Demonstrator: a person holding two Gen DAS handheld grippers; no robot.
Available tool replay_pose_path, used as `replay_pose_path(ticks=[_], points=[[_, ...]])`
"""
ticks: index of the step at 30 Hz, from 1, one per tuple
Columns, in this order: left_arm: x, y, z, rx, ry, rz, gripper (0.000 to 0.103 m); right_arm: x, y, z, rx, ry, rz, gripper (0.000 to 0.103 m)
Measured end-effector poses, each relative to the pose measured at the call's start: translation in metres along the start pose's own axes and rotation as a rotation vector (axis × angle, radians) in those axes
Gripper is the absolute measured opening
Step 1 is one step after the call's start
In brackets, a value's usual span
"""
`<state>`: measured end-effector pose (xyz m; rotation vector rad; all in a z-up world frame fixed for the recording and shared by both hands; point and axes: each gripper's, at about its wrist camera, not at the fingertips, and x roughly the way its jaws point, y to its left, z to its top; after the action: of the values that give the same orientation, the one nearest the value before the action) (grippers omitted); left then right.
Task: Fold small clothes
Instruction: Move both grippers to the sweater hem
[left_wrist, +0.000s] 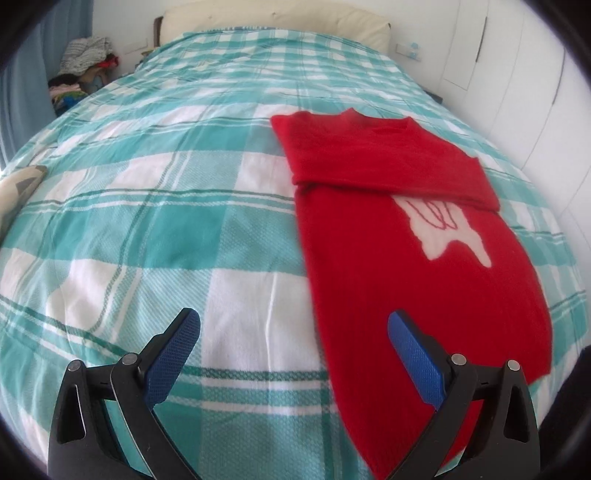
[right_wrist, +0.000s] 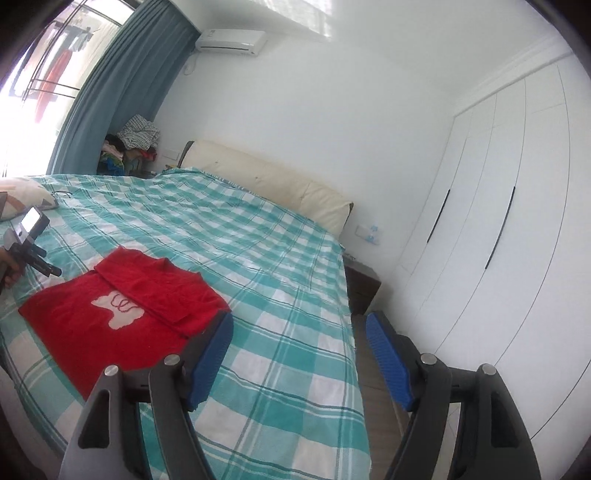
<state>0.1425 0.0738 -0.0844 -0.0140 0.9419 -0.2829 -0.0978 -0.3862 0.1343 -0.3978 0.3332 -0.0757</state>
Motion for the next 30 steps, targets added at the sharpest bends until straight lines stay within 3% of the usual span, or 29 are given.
replay_pose_path(ticks=[3,6,10,13,16,20,22,26,28,30], points=[[-0.001,-0.009,-0.021,-0.018,0.063,-0.084,0.099,0.018,0.028,-0.021,0.030,0.095,0.176,0.074],[0.002,-0.016,-0.040,-0.047,0.122,-0.128,0.081,0.054,0.072,-0.055,0.110,0.166,0.348,0.074],[-0.006,-0.028,-0.057,-0.022,0.109,-0.103,0.080,0.114,0.128,-0.098,0.285,0.284,0.551,0.073],[-0.011,-0.028,-0.062,-0.033,0.110,-0.125,0.076,0.148,0.163,-0.119,0.313,0.405,0.639,0.068],[-0.012,-0.029,-0.064,-0.037,0.112,-0.129,0.068,0.165,0.176,-0.133,0.337,0.520,0.655,0.068],[-0.015,-0.032,-0.069,-0.054,0.133,-0.183,0.053,0.166,0.172,-0.146,0.442,0.596,0.685,0.067],[-0.015,-0.035,-0.071,-0.053,0.146,-0.207,0.051,0.162,0.169,-0.147,0.476,0.587,0.695,0.067],[-0.010,-0.036,-0.070,-0.051,0.156,-0.209,0.048,0.155,0.168,-0.133,0.432,0.477,0.659,0.067],[-0.010,-0.037,-0.070,-0.056,0.159,-0.217,0.043,0.169,0.174,-0.136,0.424,0.577,0.648,0.065],[-0.010,-0.039,-0.071,-0.048,0.161,-0.213,0.041,0.178,0.171,-0.146,0.509,0.632,0.705,0.062]])
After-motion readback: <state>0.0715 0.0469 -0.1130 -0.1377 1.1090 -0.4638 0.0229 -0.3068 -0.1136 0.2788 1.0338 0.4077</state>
